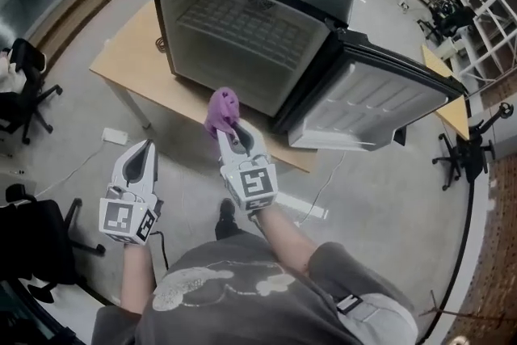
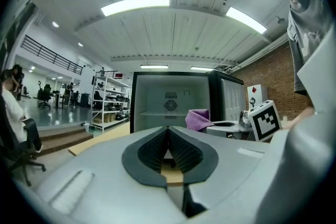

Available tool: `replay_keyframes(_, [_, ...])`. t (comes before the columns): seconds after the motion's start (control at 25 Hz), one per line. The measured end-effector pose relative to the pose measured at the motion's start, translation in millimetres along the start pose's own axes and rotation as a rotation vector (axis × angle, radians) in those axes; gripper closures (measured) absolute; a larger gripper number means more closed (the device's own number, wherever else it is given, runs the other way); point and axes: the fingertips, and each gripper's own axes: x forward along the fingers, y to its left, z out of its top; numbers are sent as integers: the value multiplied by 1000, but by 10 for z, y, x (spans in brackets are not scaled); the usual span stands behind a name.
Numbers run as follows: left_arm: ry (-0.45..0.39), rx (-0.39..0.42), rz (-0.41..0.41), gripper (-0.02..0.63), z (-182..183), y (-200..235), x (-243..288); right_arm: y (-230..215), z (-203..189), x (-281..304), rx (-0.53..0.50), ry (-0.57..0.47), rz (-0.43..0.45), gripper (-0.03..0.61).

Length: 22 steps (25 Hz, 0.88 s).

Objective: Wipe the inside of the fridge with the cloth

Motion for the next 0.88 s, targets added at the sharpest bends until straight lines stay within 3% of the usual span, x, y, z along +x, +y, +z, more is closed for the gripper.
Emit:
replay_keyframes(0.28, [-35, 39, -31, 597, 319, 127, 795, -120, 219, 543, -19, -46, 80, 537])
replay_keyframes(0.44, [-32, 67, -68, 597, 400, 160, 1087, -162, 362, 808, -33, -61, 78, 537])
replay_keyframes(0.72, [-61, 96, -123, 597, 697, 397, 1506, -344, 777, 1239, -82, -81, -34, 537])
replay_keyframes(0.88, [-80, 98, -150, 597, 822, 669, 1731, -568, 957, 1551, -102, -54, -149, 537])
